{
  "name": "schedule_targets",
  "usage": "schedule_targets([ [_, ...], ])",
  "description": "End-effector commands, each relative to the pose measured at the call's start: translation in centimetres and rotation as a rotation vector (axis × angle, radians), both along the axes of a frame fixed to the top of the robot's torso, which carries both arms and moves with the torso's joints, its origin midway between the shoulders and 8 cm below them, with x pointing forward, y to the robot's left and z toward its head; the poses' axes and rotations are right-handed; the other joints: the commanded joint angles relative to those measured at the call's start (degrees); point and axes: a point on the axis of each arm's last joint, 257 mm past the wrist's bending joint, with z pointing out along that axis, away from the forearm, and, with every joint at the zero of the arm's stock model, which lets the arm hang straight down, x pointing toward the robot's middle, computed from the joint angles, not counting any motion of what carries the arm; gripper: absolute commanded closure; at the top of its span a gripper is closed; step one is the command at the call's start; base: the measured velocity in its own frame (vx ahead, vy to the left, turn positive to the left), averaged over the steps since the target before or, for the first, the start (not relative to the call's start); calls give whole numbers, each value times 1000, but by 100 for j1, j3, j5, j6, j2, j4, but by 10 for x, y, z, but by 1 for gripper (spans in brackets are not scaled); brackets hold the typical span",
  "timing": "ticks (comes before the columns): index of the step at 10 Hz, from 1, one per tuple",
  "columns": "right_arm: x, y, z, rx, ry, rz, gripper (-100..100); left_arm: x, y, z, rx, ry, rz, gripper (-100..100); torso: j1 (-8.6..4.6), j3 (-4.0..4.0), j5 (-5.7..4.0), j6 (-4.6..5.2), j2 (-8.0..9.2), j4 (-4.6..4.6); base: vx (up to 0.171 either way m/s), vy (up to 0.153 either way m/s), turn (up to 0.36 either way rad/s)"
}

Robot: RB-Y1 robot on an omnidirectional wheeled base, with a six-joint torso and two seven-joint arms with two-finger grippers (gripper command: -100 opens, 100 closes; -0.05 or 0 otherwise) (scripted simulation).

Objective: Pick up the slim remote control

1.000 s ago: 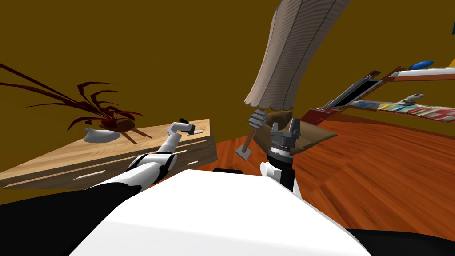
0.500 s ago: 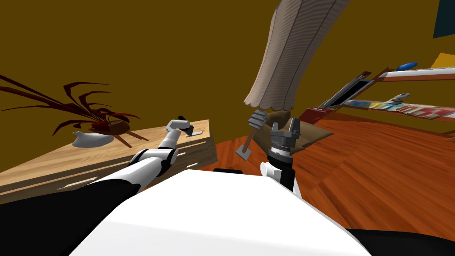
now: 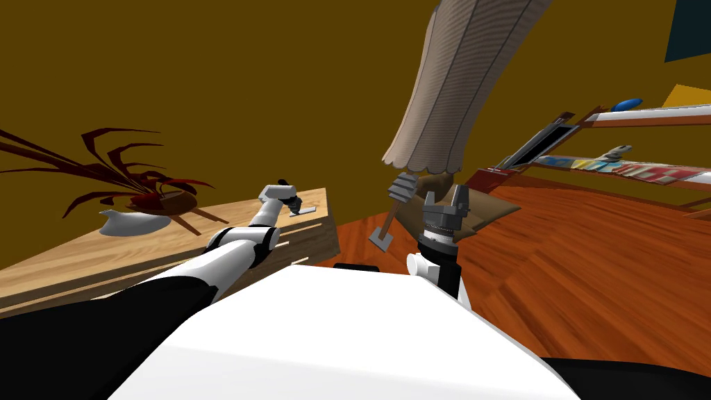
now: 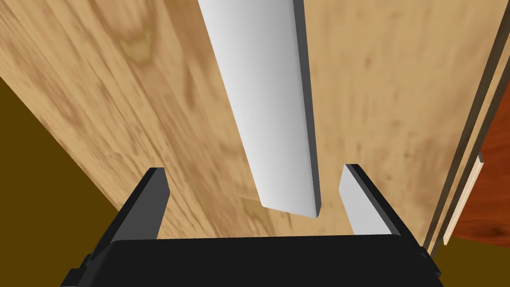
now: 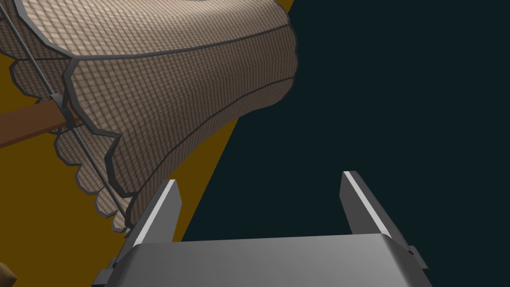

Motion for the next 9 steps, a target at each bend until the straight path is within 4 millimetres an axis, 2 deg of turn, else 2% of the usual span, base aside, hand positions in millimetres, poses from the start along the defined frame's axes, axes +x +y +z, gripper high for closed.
schedule_targets([
  [1,0,0,0,0,0,0,0,-10,-2,-4,-36,53,21,-100,0,0,0,0,0,0,57,48,-41],
  [6,0,0,0,0,0,0,0,-32,-14,-13,-109,171,50,-100,-1,-1,-1,0,-2,0,50,39,-15],
  [9,0,0,0,0,0,0,0,-48,-28,-19,-170,258,63,-100,-5,1,-1,-1,2,0,43,36,-8],
])
